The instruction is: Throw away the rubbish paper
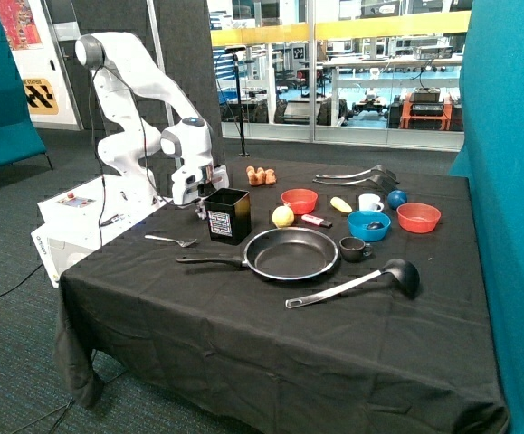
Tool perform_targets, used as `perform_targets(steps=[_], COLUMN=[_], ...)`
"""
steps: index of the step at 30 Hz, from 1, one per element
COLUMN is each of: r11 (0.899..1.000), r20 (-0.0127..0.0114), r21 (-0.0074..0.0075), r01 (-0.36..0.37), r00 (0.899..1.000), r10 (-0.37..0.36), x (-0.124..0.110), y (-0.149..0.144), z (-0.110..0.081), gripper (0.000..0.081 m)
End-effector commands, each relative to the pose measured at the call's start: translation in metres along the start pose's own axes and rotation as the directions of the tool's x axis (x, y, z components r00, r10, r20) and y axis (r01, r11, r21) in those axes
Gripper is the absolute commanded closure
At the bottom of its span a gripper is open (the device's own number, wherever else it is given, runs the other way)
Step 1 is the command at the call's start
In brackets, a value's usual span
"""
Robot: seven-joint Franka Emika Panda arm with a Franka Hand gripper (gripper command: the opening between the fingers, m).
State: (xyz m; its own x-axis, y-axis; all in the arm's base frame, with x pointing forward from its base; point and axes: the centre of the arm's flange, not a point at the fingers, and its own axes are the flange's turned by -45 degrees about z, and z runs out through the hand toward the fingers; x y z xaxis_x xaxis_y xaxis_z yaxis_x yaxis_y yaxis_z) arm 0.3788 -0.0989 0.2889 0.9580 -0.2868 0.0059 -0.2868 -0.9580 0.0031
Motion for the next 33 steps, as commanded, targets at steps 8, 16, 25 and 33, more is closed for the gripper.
perform_targets(steps=[8, 16, 25, 33], r11=[1.000, 0.999, 0.990, 0.977], r20=[0.0059, 0.0058, 0.0054, 0.0051], r21=[0.0031, 0.0033, 0.0039, 0.0042], r01=[0.007, 0.047, 0.143, 0.213], r00=[1.000, 0.999, 0.990, 0.977], r10=[-0.007, -0.047, -0.143, -0.213], x=[-0.001, 0.002, 0.008, 0.021], y=[0.006, 0.005, -0.012, -0.030], z=[-0.007, -0.032, -0.068, -0.103], gripper=[0.0808, 0.0808, 0.0808, 0.0808])
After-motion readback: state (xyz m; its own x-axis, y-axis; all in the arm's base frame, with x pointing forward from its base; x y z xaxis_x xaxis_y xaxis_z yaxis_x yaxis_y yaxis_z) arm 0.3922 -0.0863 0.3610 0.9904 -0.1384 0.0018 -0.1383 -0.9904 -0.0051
